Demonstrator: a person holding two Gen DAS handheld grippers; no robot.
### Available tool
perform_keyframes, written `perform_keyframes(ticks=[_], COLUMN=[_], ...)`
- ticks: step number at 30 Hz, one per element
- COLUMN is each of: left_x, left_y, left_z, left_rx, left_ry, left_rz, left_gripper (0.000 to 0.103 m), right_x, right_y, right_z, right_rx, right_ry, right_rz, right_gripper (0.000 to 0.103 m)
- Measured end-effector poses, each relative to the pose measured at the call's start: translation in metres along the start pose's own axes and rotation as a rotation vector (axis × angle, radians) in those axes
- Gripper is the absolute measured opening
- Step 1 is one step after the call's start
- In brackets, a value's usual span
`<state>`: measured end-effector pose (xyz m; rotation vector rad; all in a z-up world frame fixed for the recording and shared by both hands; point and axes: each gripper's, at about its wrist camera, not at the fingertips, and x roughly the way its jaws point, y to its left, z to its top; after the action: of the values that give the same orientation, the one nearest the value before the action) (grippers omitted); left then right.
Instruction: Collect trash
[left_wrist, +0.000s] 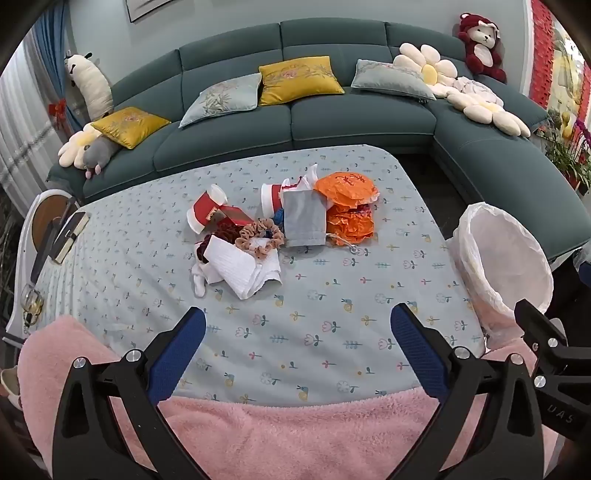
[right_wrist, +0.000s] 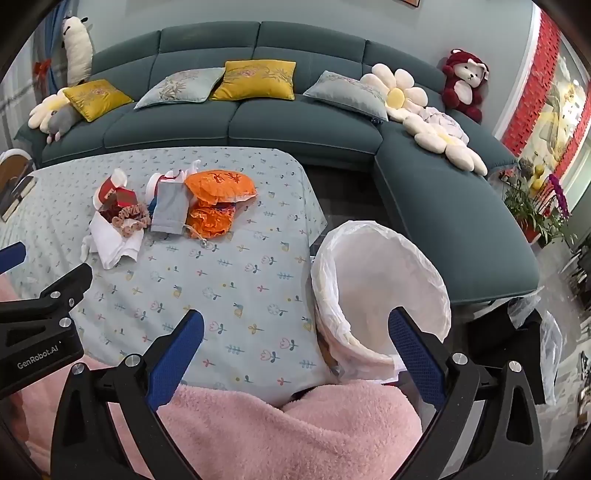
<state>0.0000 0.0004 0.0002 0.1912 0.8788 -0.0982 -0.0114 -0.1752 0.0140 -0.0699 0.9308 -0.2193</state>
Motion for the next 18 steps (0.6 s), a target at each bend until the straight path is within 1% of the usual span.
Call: perform_keyframes(ticks=[7,18], left_x=[0.0024,0.0065], left_y=[-0.0035,0.0028], left_z=[-0.0024,-0.0025], left_rx=[-0.001,-0.015], left_ry=[0.005,0.011], left_rz=[-0.001,-0.008], left_gripper=[0.096,0.096], right_x=[0.0005,-0.0012], right_y=[0.0024,0.0066], right_z=[0.0008,0.0033], right_rx=[-0.010,-0.016], right_ry=[0.000,-0.003], right_rz=[-0.012,-0.020], right_gripper=[0.096,0.096])
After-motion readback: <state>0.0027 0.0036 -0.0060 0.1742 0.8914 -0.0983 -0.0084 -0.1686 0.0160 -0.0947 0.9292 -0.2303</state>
